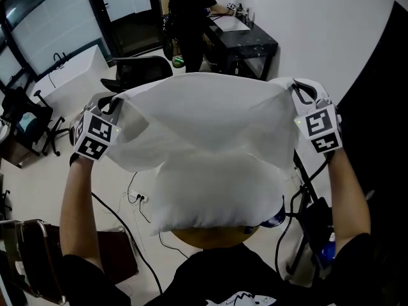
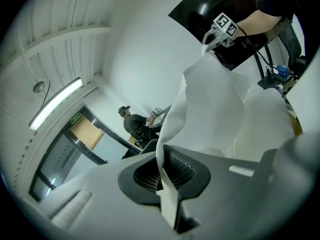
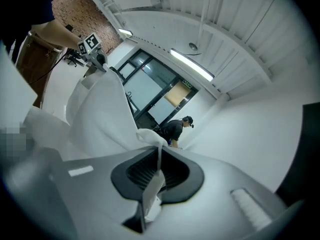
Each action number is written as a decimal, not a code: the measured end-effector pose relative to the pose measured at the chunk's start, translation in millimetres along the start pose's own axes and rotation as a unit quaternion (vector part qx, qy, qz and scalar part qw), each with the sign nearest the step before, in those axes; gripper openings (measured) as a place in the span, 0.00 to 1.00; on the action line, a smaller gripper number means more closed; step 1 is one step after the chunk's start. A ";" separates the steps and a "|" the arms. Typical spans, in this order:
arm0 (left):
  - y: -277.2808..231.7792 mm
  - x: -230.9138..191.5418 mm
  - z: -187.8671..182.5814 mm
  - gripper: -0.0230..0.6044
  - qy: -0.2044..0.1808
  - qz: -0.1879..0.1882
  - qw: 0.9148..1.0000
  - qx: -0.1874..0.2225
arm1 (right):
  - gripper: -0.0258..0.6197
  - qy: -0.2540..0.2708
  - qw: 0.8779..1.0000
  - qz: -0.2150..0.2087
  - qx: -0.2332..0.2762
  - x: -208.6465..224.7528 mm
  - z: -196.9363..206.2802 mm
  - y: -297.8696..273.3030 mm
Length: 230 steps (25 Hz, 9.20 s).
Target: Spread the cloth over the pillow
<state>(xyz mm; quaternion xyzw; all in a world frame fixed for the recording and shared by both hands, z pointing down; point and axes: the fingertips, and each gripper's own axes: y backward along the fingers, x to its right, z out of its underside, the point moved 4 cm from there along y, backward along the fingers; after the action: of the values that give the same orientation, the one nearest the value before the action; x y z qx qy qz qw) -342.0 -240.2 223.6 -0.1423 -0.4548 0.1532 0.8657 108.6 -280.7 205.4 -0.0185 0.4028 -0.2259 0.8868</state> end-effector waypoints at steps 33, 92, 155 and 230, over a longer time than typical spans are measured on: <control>-47.9 64.8 4.5 0.04 0.021 0.053 0.998 -0.009 | 0.06 -0.032 0.997 -0.019 -0.063 -2.1 64.7 -22.9; 166.5 347.4 118.1 0.04 -0.146 0.431 0.888 -0.058 | 0.06 -0.194 0.960 -0.083 -0.187 -262.7 186.4 274.6; 117.2 426.5 117.0 0.53 -0.114 0.500 0.843 -0.163 | 0.27 -0.313 0.900 -0.123 -0.278 -361.2 310.9 286.3; 20.9 609.5 -78.4 0.53 -0.051 0.450 0.880 -0.139 | 0.06 -0.298 0.879 -0.244 -0.281 -242.8 419.5 150.0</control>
<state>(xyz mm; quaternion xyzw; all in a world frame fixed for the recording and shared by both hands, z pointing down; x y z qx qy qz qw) 49.1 11.0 626.1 -0.4430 -0.4019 0.4685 0.6502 330.4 -107.8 627.7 -0.4310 0.1484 -0.2961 0.8394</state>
